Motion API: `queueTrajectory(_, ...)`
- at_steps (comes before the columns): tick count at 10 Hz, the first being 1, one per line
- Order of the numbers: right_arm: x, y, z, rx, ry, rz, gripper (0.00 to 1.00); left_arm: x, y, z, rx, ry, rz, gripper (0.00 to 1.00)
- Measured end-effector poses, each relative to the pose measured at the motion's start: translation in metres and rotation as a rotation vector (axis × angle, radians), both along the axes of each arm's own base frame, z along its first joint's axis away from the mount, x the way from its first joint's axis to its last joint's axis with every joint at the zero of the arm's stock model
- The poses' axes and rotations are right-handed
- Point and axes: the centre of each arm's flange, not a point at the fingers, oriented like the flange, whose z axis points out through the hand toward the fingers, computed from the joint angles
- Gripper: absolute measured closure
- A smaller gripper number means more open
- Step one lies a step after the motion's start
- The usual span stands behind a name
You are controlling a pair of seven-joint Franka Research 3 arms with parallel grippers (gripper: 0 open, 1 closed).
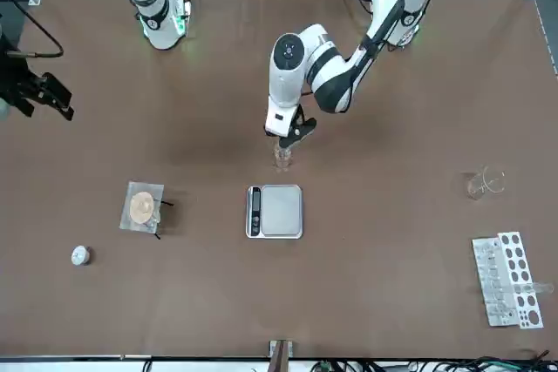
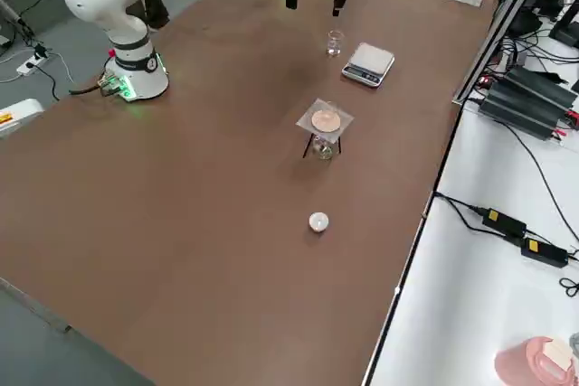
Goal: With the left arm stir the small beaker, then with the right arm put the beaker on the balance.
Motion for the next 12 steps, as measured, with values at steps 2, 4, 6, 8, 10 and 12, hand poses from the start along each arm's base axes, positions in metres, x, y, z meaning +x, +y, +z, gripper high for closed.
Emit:
queueTrajectory(2, 0.0, 0.0, 0.0, 0.0, 0.0, 0.001, 0.0, 0.004, 0.005, -0.003, 0.011, -0.004, 0.001, 0.93)
queueTrajectory(4, 0.0, 0.0, 0.0, 0.0, 0.0, 0.001, 0.0, 0.005, 0.005, -0.004, 0.013, -0.006, -0.001, 0.93)
queueTrajectory(6, 0.0, 0.0, 0.0, 0.0, 0.0, 0.001, 0.0, -0.003, -0.003, -0.002, 0.008, -0.006, -0.006, 0.93)
queueTrajectory(8, 0.0, 0.001, 0.0, 0.0, 0.0, 0.002, 0.0, -0.01, -0.01, -0.001, 0.008, -0.005, -0.003, 0.93)
queueTrajectory(10, 0.0, 0.001, 0.0, 0.0, -0.001, 0.003, 0.0, -0.007, -0.008, 0.001, 0.005, -0.007, 0.007, 0.93)
queueTrajectory(12, 0.0, 0.001, 0.0, 0.0, -0.001, 0.003, 0.0, 0.002, -0.004, 0.006, -0.003, -0.015, 0.023, 0.93)
